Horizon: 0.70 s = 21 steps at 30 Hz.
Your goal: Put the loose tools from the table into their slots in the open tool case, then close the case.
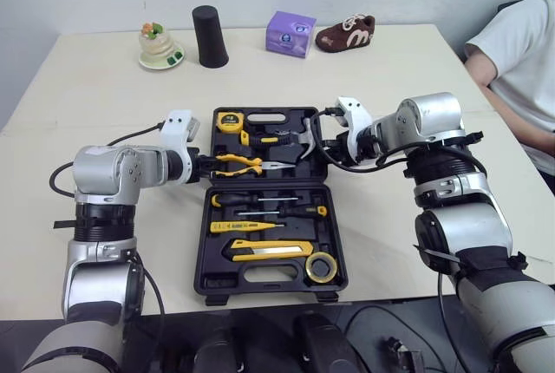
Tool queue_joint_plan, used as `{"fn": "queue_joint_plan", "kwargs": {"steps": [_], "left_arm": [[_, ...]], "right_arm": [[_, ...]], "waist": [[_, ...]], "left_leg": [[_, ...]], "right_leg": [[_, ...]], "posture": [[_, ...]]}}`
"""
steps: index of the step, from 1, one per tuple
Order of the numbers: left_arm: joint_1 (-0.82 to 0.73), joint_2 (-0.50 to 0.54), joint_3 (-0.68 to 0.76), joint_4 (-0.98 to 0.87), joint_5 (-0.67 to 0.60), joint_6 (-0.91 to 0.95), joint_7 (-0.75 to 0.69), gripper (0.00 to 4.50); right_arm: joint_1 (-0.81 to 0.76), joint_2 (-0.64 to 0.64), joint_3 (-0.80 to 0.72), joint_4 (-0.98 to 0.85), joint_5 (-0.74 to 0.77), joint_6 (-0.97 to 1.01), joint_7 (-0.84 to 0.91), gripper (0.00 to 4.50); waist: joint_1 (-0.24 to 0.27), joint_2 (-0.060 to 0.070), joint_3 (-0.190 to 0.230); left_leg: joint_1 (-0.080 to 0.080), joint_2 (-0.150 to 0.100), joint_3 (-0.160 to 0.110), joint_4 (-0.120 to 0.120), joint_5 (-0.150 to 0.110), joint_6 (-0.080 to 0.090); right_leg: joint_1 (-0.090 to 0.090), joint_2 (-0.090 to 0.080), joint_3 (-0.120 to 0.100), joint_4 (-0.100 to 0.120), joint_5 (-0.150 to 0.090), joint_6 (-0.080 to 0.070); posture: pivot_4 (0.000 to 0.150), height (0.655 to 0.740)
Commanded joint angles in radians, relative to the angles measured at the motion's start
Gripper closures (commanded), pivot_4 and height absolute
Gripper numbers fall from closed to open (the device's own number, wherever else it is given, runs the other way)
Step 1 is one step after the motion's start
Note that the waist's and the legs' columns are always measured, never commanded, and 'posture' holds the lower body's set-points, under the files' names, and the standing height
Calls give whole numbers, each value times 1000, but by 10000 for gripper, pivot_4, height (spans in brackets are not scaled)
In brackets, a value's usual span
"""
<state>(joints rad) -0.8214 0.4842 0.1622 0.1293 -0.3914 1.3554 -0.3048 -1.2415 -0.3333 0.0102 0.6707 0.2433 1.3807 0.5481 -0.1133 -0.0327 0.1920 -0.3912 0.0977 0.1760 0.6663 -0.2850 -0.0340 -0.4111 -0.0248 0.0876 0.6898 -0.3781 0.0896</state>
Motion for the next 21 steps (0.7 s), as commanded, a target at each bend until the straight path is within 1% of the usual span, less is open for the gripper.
{"fn": "queue_joint_plan", "kwargs": {"steps": [1, 2, 3, 6, 7, 10, 12, 13, 14, 15, 16, 18, 19, 21], "left_arm": [[1, -20, 99, -67, 9, -122, 46, 43746], [2, -28, 115, -74, 6, -139, 53, 43747], [9, -36, 129, -87, 10, -197, 58, 43751], [28, -58, 169, -122, 11, -347, 75, 44230], [31, -75, 193, -129, 10, -401, 97, 44697], [70, -85, 195, -150, 16, -571, 70, 44864], [97, -80, 173, -152, 41, -655, 68, 44864], [114, -73, 155, -157, 48, -696, 48, 44864], [126, -89, 164, -163, 45, -746, 58, 44864], [155, -90, 157, -171, 72, -820, 65, 44864], [202, -73, 124, -182, 110, -925, 28, 44864], [280, 3, 32, -177, 214, -1086, -38, 44864], [321, 31, 8, -159, 266, -1187, -44, 44864], [376, 40, 19, -133, 280, -1297, -34, 44864]], "right_arm": [[19, 11, -88, -88, 30, -78, -34, 45000], [28, 11, -98, -116, 39, -106, -30, 45000], [48, 4, -90, -165, 42, -153, -13, 45000], [139, -13, -73, -313, 33, -407, 43, 45000], [172, -4, -96, -338, 29, -522, 34, 45000], [246, 5, -114, -353, 14, -778, 36, 45000], [282, -4, -93, -336, -7, -927, 62, 45000], [308, -16, -71, -319, -36, -1045, 82, 45000], [346, -40, -42, -281, -85, -1196, 91, 45000], [391, -78, 0, -224, -165, -1403, 78, 45000], [424, -110, 33, -163, -234, -1556, 48, 45000], [441, -145, 67, -66, -301, -1719, -1, 45000], [445, -162, 84, -22, -324, -1783, -13, 45000], [448, -201, 122, 49, -388, -1921, -45, 45000]], "waist": [[0, 0, 0], [0, 0, 0], [0, 0, 0], [-2, 0, 0], [-3, 0, 0], [-9, 0, 0], [-17, 0, 0], [-23, 0, 0], [-26, 0, 0], [-27, 0, 0], [-30, 0, 0], [-38, 0, 0], [-43, 0, 0], [-55, 0, 0]], "left_leg": [[0, 0, 0, 0, 0, 0], [0, 0, 0, 0, 0, 0], [0, 0, 0, -1, 0, 0], [-5, 0, 0, -1, 0, 0], [-8, 0, 0, -2, 0, 0], [-16, 0, 1, -2, 0, 0], [-16, 0, 1, -2, 0, 0], [-16, 0, 1, -2, 0, 0], [-16, 0, 1, -3, 0, 0], [-16, 0, 1, -3, 0, 0], [-16, 0, 1, -3, 0, 0], [-15, -1, 1, -4, 0, 1], [-15, -1, 1, -5, 0, 1], [-15, 0, 1, -4, 0, 1]], "right_leg": [[0, 0, 0, 0, 0, 0], [0, 0, 0, 0, 0, 0], [-1, 0, 0, 0, 0, 0], [-4, 0, 0, -1, 0, 0], [-7, 0, 0, -1, 0, 0], [-16, 0, -1, 0, 0, 0], [-17, 0, -1, 0, 0, 0], [-17, 0, -2, 0, 0, 0], [-17, 0, -2, 0, 0, 0], [-16, 0, -2, 0, 0, 0], [-16, 0, -2, -1, 0, 0], [-15, -1, -2, -5, 0, 0], [-15, -1, -2, -6, 0, 0], [-15, -1, -1, -5, 0, 0]], "posture": [[1500, 7400], [1500, 7400], [1500, 7400], [1500, 7400], [1500, 7400], [1500, 7400], [1500, 7400], [1500, 7400], [1500, 7400], [1500, 7400], [1500, 7400], [1500, 7400], [1500, 7400], [1500, 7400]]}}
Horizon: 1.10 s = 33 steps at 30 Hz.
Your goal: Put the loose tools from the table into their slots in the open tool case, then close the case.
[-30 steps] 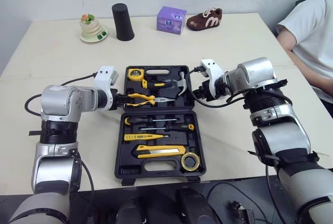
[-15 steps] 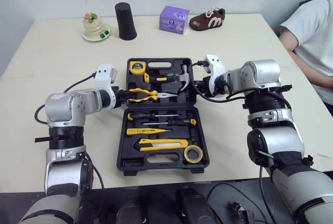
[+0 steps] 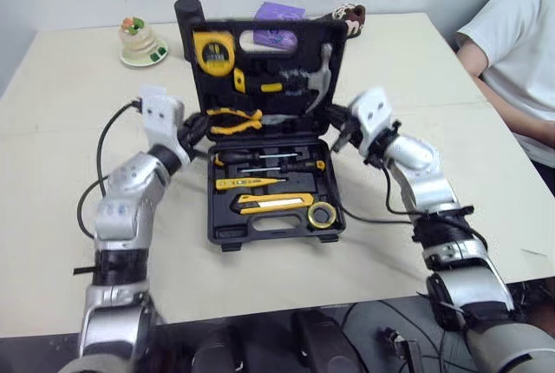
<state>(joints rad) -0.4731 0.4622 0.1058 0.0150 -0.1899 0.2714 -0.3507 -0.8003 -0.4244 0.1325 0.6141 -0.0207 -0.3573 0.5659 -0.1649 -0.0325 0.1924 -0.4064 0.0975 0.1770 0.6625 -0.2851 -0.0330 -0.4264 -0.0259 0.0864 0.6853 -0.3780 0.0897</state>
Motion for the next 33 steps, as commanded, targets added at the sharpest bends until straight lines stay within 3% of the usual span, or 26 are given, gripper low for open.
{"fn": "queue_joint_plan", "kwargs": {"steps": [1, 5, 8, 11, 15, 21, 26, 28, 31, 33], "left_arm": [[66, 73, 68, -9, 92, -276, 1, 44864], [180, 71, 40, -64, 119, -345, -14, 44864], [242, 73, 41, -103, 107, -336, -33, 44864], [307, 98, 65, -148, 83, -320, -68, 32020], [418, 145, 127, -215, 37, -269, -118, 13264], [643, 210, 294, -299, -97, -120, -221, 13264], [568, 214, 334, -293, -206, 52, -218, 13264], [537, 222, 307, -295, -214, 70, -244, 18821], [464, 227, 249, -272, -211, 88, -270, 30620], [366, 227, 179, -217, -178, 100, -277, 39100]], "right_arm": [[13, -127, 13, 139, -150, -236, -86, 45000], [45, -171, 37, 244, -198, -347, -154, 45000], [83, -183, 43, 229, -138, -378, -59, 45000], [150, -195, 26, 125, -17, -330, 83, 33275], [272, -256, -22, -47, 95, -205, 194, 13161], [516, -382, -176, -354, 319, 120, 319, 13161], [698, -467, -279, -574, 478, 416, 396, 13161], [743, -477, -294, -641, 515, 471, 429, 12426], [806, -476, -310, -727, 538, 507, 464, 21422], [872, -501, -288, -781, 504, 498, 513, 30481]], "waist": [[-4, 0, 0], [-3, 0, 0], [2, 0, 0], [17, -2, -1], [26, -1, -1], [32, -1, -1], [60, -1, -1], [68, -2, -1], [81, -2, -1], [88, -2, -1]], "left_leg": [[1, 1, -1, 1, 0, 0], [11, 1, -1, 2, 0, 0], [22, 1, -2, -1, 0, 0], [29, 2, -6, -2, 0, 0], [36, 1, -4, -8, 0, 0], [39, 2, -7, -12, -1, -1], [40, 0, -12, -12, -1, 0], [39, 0, -14, -12, -1, 1], [39, 0, -13, -12, -2, 1], [37, 0, -13, -13, -2, 1]], "right_leg": [[1, 0, -1, 2, 0, 0], [10, 1, 0, 4, 0, 0], [24, 1, 1, 0, -1, -1], [35, 1, 0, -5, -1, -1], [40, 0, 2, -9, -1, -1], [45, 0, 2, -15, -1, -2], [51, 0, -1, -20, 1, -2], [52, 0, -2, -23, 3, -2], [52, 0, -2, -25, 4, -1], [52, 0, -3, -26, 4, -1]], "posture": [[1500, 7400], [1500, 7400], [1500, 7400], [1500, 7400], [1500, 7400], [1500, 7400], [1500, 7400], [1500, 7400], [1500, 7400], [1500, 7400]]}}
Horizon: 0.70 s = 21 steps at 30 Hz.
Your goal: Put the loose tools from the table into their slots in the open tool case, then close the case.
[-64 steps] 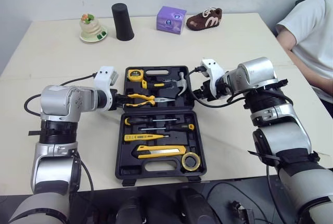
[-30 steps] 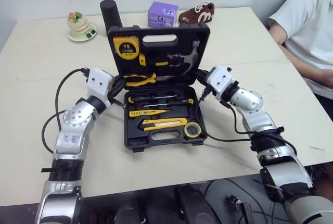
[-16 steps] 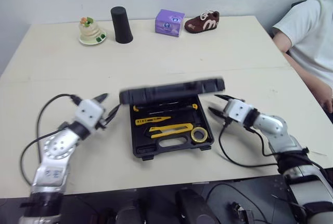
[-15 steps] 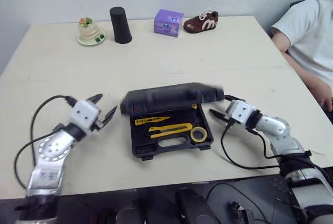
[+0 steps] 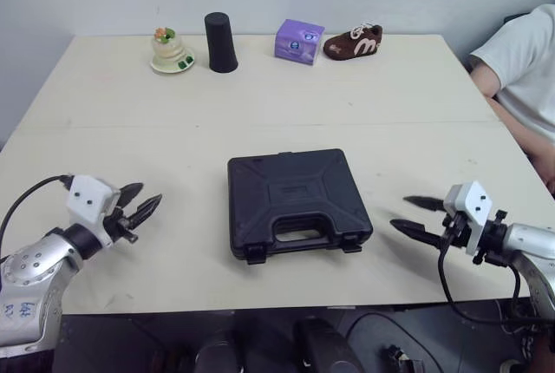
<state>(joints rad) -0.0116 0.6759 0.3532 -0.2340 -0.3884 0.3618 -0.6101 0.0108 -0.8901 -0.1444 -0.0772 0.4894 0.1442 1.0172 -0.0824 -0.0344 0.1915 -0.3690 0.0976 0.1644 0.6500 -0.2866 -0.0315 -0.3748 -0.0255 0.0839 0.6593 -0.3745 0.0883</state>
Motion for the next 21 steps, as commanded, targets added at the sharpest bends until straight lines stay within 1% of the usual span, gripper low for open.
{"fn": "queue_joint_plan", "kwargs": {"steps": [1, 2, 3, 6, 8, 10, 13, 16, 19, 21], "left_arm": [[-140, 12, -100, 65, 44, 6, -16, 44445], [-200, 7, -137, 117, 67, 10, -13, 45000], [-243, 2, -166, 155, 82, 27, -13, 45000], [-351, -11, -246, 263, 126, 43, -30, 45000], [-441, -34, -292, 360, 172, -11, -30, 45000], [-519, -72, -306, 448, 192, -46, -11, 45000], [-618, -110, -359, 569, 243, -99, -21, 45000], [-701, -149, -381, 699, 271, -167, -35, 45000], [-753, -175, -393, 796, 275, -222, -92, 45000], [-784, -198, -410, 865, 270, -252, -165, 45000]], "right_arm": [[86, -44, -2, -111, -14, 1, 81, 35708], [100, -42, 9, -124, -31, -10, 84, 41309], [107, -33, 14, -134, -31, -6, 85, 44076], [113, -13, 53, -164, -48, 3, 95, 44076], [108, 4, 93, -184, -69, 3, 95, 44076], [97, 15, 122, -189, -85, 8, 99, 44076], [67, 36, 167, -179, -119, -2, 96, 44076], [39, 63, 185, -164, -136, 0, 81, 44076], [23, 85, 193, -143, -160, -13, 70, 44076], [-4, 103, 197, -113, -184, -35, 54, 44076]], "waist": [[13, 0, 0], [16, 0, 0], [22, 0, 0], [21, 0, 0], [22, 0, 0], [27, 0, 0], [27, 0, 0], [27, 0, 0], [27, 0, 0], [26, 0, 0]], "left_leg": [[0, -1, 0, 0, 0, 0], [0, -1, -1, 0, 0, 0], [0, -2, -1, 1, 0, 0], [1, -5, 3, 2, 0, 0], [1, -4, 5, 2, 0, 1], [1, -5, 5, 3, 0, 1], [0, -4, 6, 4, 0, 1], [0, -5, 8, 6, -1, 2], [0, -4, 8, 5, -1, 2], [0, -4, 9, 5, -1, 2]], "right_leg": [[0, 0, 0, 0, 0, 0], [0, 0, -1, 0, 0, 0], [0, 1, -1, -1, 0, 0], [-1, 1, 0, 0, 1, 1], [-1, 1, -1, 0, 1, 2], [-2, 2, -1, 0, 1, 2], [-3, 2, -2, 1, 1, 2], [-3, 2, -3, 1, 1, 3], [-3, 3, -3, 1, 1, 3], [-3, 3, -2, 1, 1, 3]], "posture": [[1500, 7400], [1500, 7400], [1500, 7400], [1500, 7400], [1500, 7400], [1500, 7400], [1500, 7400], [1500, 7400], [1500, 7400], [1500, 7400]]}}
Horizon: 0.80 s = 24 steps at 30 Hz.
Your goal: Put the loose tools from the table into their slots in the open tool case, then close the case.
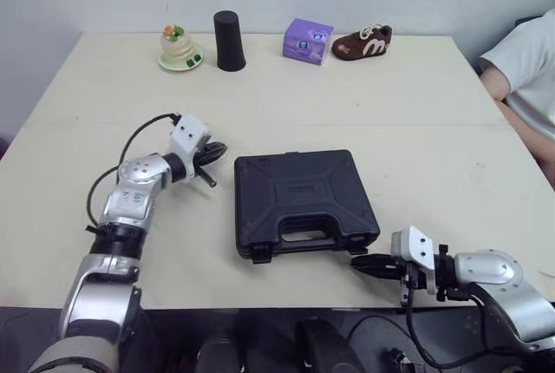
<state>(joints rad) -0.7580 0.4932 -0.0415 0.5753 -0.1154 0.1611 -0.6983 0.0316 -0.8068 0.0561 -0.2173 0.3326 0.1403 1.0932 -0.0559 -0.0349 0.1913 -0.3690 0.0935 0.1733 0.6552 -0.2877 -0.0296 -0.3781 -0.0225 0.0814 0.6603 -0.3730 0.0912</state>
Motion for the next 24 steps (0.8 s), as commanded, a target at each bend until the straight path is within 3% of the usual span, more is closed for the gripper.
{"fn": "queue_joint_plan", "kwargs": {"steps": [1, 6, 12, 18, 24], "left_arm": [[-47, -26, -22, 91, -6, -74, -122, 45000], [-35, -20, -43, 169, 24, -179, -216, 45000], [42, 26, -16, 108, 15, -184, -254, 45000], [209, 82, -24, -167, 23, -179, -262, 45000], [363, 111, 24, -408, 17, -72, -179, 45000]], "right_arm": [[-43, 29, -1, 55, -44, -49, -30, 44076], [-111, 35, 4, 174, -105, -137, -31, 44076], [-215, 50, 10, 319, -142, -224, -34, 44076], [-320, 97, 16, 451, -176, -282, -59, 44076], [-310, 141, -12, 455, -179, -259, -145, 44076]], "waist": [[0, 0, 0], [-2, 0, 0], [-3, 0, 0], [-7, 0, 0], [-8, -1, -1]], "left_leg": [[0, 0, 0, 0, 0, 0], [0, 2, 1, 3, 0, 0], [0, 4, 1, 6, -2, 1], [1, 8, 2, 7, -3, 1], [1, 7, 2, 7, -3, 2]], "right_leg": [[0, 1, 0, 0, 0, 0], [0, 6, 2, 1, 1, 1], [1, 6, 3, 2, 2, 2], [1, 6, 4, 2, 2, 2], [2, -1, 3, 3, 2, 2]], "posture": [[1500, 7400], [1500, 7400], [1500, 7400], [1500, 7400], [1500, 7400]]}}
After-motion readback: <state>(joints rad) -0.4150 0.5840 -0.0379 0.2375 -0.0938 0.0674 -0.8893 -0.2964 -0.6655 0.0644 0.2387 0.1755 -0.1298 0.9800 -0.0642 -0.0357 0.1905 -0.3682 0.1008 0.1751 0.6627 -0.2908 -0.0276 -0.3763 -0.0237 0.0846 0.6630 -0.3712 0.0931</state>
